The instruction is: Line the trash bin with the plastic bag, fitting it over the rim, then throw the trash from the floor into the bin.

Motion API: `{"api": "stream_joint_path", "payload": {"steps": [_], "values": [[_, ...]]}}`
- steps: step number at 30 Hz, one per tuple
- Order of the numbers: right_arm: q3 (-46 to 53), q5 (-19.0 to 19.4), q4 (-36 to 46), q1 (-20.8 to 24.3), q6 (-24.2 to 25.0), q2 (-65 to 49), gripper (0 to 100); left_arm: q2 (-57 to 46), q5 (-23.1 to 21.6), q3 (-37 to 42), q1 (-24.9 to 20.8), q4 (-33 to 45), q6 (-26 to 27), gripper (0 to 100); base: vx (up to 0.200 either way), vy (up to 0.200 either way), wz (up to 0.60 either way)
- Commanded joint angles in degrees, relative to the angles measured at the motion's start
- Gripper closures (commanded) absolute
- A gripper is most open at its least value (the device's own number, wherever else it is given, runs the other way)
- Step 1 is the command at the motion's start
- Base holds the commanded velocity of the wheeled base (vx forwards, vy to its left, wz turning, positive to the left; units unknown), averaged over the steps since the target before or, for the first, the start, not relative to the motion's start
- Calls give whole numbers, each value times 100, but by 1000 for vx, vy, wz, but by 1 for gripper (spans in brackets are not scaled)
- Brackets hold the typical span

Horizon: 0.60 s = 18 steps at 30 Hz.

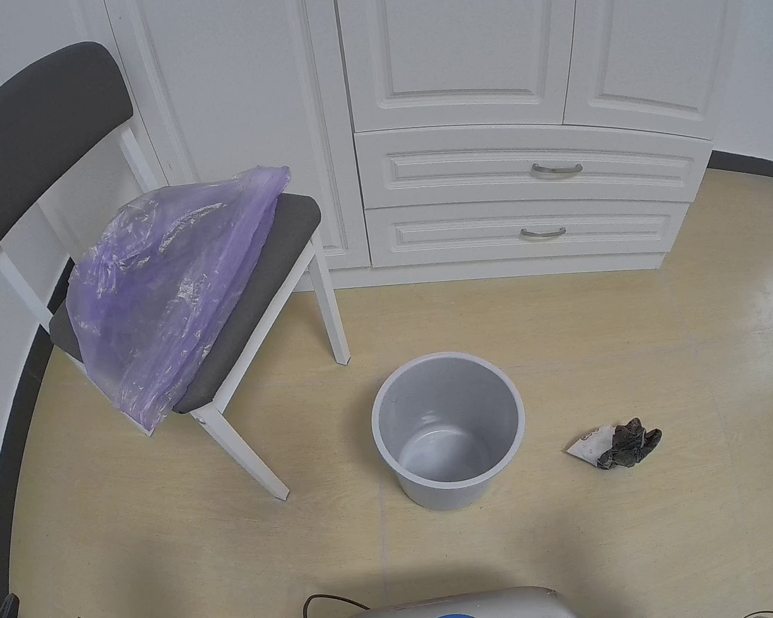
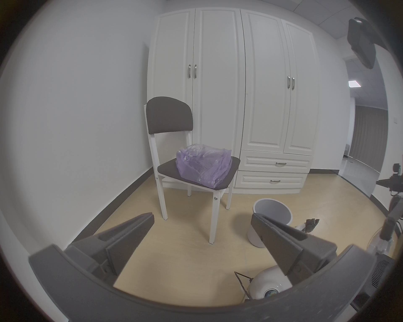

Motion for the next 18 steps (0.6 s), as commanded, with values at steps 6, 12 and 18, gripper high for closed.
{"api": "stream_joint_path", "payload": {"steps": [6,12,18], "values": [[92,0,-2,1,4,-94,0,-93,22,84,9,0,-40,0,0,0,0],[84,0,-2,1,12,-94,0,-93,13,84,9,0,-40,0,0,0,0],[84,0,7,1,12,-94,0,-93,13,84,0,0,-40,0,0,0,0]]}}
